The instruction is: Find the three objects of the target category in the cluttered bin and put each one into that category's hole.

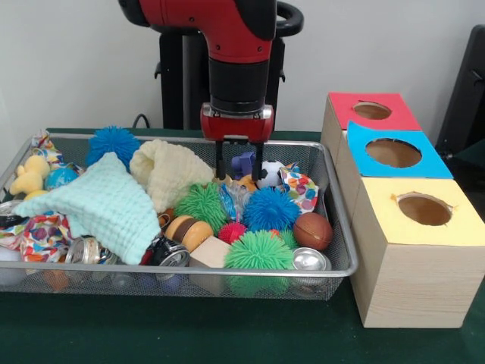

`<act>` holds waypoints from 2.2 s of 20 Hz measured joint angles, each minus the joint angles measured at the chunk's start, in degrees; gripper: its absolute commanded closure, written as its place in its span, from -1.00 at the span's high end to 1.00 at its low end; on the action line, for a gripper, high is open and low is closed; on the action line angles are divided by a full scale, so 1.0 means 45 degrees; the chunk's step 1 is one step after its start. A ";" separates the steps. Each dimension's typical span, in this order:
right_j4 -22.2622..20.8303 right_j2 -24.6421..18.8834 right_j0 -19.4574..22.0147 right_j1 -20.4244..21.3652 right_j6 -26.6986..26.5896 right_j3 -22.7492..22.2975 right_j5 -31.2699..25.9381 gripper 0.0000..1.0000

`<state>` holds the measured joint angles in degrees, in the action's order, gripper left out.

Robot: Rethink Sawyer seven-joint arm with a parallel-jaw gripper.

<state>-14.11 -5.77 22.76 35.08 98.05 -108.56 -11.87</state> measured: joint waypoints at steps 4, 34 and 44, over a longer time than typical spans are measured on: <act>0.0000 0.0006 0.0004 -0.0597 0.0000 0.0085 0.0000 1.00; -0.0209 -0.0362 0.1420 -0.0609 0.0000 0.0827 -0.0815 1.00; 0.0421 -0.0252 0.0832 -0.0925 0.0000 0.0976 -0.0585 1.00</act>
<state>-12.22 -6.91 26.50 30.92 98.05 -104.17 -14.50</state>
